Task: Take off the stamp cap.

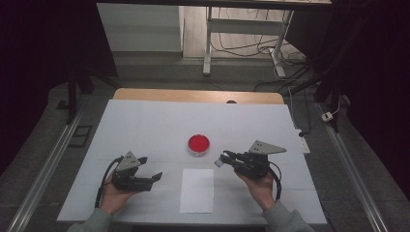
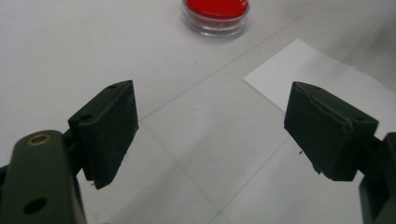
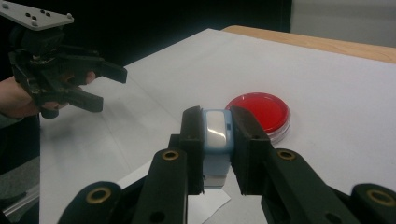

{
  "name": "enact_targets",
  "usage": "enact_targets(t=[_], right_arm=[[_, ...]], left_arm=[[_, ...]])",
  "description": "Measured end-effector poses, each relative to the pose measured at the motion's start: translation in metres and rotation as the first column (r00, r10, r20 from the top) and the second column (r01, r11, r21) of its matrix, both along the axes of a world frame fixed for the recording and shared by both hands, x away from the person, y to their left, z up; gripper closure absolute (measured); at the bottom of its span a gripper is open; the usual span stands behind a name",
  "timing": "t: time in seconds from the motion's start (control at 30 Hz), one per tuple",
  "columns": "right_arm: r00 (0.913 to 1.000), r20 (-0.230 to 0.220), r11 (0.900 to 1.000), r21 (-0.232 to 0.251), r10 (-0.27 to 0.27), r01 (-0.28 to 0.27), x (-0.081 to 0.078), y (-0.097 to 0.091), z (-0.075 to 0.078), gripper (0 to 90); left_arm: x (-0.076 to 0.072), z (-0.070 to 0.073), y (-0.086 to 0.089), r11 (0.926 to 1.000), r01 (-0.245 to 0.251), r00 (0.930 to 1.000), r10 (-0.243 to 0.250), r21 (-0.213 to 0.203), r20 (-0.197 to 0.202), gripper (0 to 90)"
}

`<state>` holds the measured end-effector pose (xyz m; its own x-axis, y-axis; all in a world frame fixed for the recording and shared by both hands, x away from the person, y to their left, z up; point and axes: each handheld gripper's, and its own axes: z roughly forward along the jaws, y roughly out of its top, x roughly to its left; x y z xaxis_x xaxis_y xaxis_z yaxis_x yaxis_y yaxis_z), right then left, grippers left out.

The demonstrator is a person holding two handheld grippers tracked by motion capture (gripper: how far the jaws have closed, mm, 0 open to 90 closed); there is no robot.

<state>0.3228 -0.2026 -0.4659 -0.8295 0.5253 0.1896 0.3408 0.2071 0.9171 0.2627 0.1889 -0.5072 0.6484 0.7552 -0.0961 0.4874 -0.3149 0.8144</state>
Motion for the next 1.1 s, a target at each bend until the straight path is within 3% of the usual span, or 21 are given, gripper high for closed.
enact_targets(t=[0.37, 0.6, 1.1], right_arm=[[1.0, 0.006, 1.0, 0.008, -0.002, 0.002, 0.0, 0.009, 0.001, 75.1], [1.0, 0.009, 0.9999, 0.011, -0.001, 0.001, 0.0, 0.015, 0.0, 75.1], [1.0, 0.006, 0.999, 0.044, -0.008, 0.007, 0.0, 0.023, 0.0, 75.1]], left_arm=[[0.008, 0.009, -0.033, 0.9977, 0.067, 0.9977, -0.067, 0.005, 0.009, 18.4], [0.013, 0.015, -0.055, 0.9937, 0.107, 0.9936, -0.108, 0.03, 0.03, 19.0], [0.02, 0.017, -0.079, 0.989, 0.134, 0.9894, -0.137, 0.062, 0.047, 21.8]])
